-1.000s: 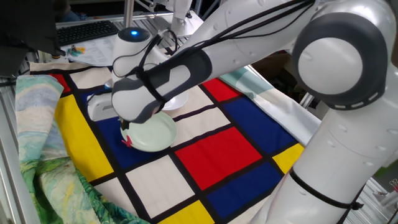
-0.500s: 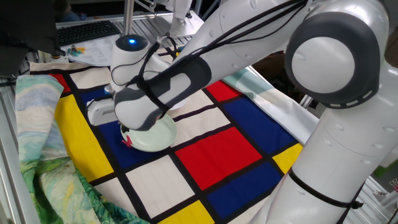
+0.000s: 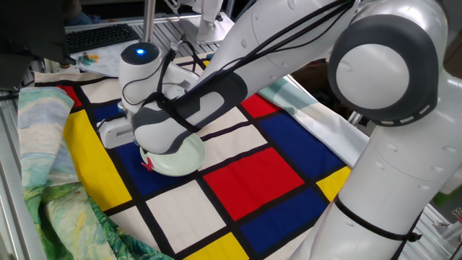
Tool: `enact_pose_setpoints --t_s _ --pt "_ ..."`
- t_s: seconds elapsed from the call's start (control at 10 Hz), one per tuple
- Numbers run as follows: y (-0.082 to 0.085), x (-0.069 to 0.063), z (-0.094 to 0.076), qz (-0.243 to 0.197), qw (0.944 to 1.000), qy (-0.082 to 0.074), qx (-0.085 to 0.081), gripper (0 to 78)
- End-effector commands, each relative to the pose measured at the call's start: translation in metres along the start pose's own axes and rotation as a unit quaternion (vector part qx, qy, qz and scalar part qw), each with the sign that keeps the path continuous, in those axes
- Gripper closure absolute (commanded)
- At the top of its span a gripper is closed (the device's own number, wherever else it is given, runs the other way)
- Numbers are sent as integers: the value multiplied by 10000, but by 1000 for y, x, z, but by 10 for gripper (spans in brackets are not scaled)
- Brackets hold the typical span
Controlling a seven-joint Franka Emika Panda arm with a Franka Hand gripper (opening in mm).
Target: Use a clamp
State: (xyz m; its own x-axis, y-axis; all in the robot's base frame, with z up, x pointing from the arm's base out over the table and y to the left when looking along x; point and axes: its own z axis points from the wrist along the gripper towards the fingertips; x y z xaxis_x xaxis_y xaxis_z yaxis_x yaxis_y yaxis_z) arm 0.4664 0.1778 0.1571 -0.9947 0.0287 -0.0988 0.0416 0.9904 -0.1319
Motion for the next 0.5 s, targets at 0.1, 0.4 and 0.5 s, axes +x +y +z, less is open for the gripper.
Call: enact_pose_setpoints --t_s 0.1,0.4,0.5 --pt "0 -1 -1 -148 9997 199 -39 776" --pt "0 -1 -1 -654 9978 122 62 776" --pt "0 -1 -1 -694 9975 134 88 776"
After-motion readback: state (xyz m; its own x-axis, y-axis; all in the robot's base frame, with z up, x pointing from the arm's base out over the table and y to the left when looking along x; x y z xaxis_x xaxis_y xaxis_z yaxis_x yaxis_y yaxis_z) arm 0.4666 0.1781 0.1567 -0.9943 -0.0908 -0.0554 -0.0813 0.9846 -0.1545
